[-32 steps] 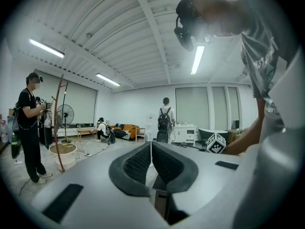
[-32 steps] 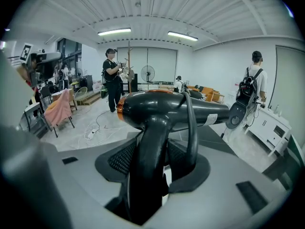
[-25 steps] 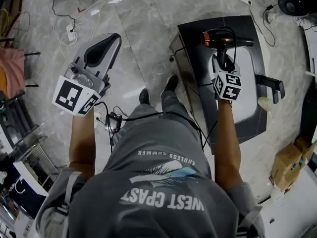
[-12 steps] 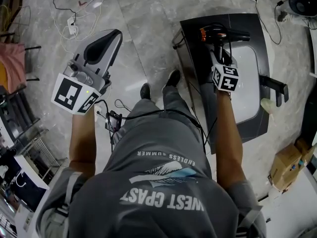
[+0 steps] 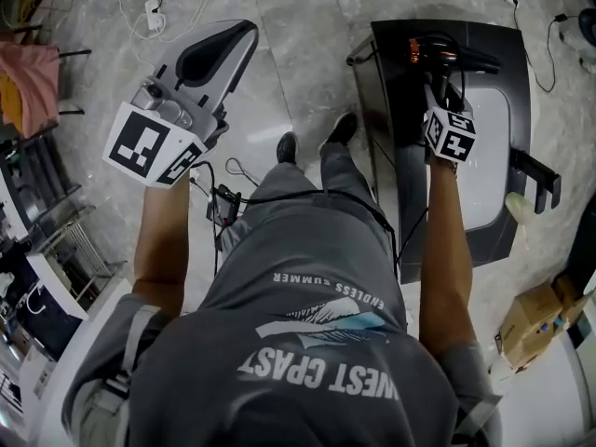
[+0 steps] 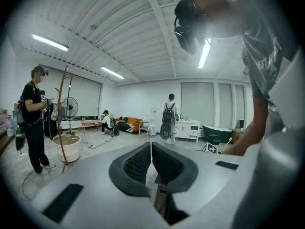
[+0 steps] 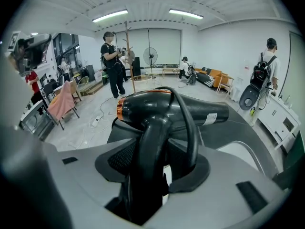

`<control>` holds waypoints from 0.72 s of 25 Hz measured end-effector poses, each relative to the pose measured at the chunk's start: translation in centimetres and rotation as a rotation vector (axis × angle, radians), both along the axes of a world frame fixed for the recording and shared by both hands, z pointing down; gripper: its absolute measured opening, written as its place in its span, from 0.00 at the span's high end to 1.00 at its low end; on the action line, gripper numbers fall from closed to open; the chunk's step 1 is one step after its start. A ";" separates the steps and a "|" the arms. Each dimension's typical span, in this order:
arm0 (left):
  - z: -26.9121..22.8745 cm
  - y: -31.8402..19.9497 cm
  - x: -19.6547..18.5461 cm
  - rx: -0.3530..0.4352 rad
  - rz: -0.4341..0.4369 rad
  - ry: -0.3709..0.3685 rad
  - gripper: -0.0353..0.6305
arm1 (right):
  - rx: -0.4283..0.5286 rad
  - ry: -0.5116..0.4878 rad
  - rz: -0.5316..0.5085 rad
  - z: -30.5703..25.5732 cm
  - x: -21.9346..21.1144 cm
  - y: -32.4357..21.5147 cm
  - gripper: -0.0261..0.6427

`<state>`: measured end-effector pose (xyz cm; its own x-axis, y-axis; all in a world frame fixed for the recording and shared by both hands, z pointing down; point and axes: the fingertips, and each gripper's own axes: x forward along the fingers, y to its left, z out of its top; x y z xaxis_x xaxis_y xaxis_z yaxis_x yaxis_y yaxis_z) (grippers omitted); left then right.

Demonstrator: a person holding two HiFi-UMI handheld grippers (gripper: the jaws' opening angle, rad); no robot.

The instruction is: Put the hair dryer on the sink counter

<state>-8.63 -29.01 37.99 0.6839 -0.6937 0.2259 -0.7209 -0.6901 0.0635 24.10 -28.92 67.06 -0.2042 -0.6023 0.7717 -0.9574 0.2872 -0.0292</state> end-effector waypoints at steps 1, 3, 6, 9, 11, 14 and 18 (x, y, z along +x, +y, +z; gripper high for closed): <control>0.1 0.0 -0.1 -0.002 -0.003 -0.001 0.91 | -0.002 0.000 0.001 0.1 0.0 -0.1 0.63; 0.2 0.0 -0.3 -0.006 -0.011 -0.004 0.91 | -0.007 -0.001 0.004 0.5 0.1 -0.1 0.63; 0.4 0.0 -0.5 -0.008 -0.017 -0.007 0.91 | -0.011 -0.004 0.010 0.9 0.2 -0.2 0.63; 0.5 0.1 -0.6 -0.010 -0.021 -0.009 0.91 | -0.006 -0.004 0.012 1.0 0.2 -0.3 0.63; 0.5 0.2 -0.6 -0.010 -0.022 -0.007 0.91 | -0.004 -0.012 0.016 1.2 0.2 -0.4 0.63; 0.4 0.3 -0.5 -0.007 -0.022 -0.005 0.91 | -0.015 -0.037 0.030 1.6 0.4 -0.4 0.63; 0.2 0.6 -0.6 -0.001 -0.021 -0.003 0.91 | -0.053 -0.054 0.038 2.3 0.6 0.0 0.62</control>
<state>-9.26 -28.44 38.18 0.6685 -0.7077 0.2287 -0.7355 -0.6746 0.0624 24.69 -28.96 69.36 -0.2248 -0.5686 0.7913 -0.9641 0.2478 -0.0958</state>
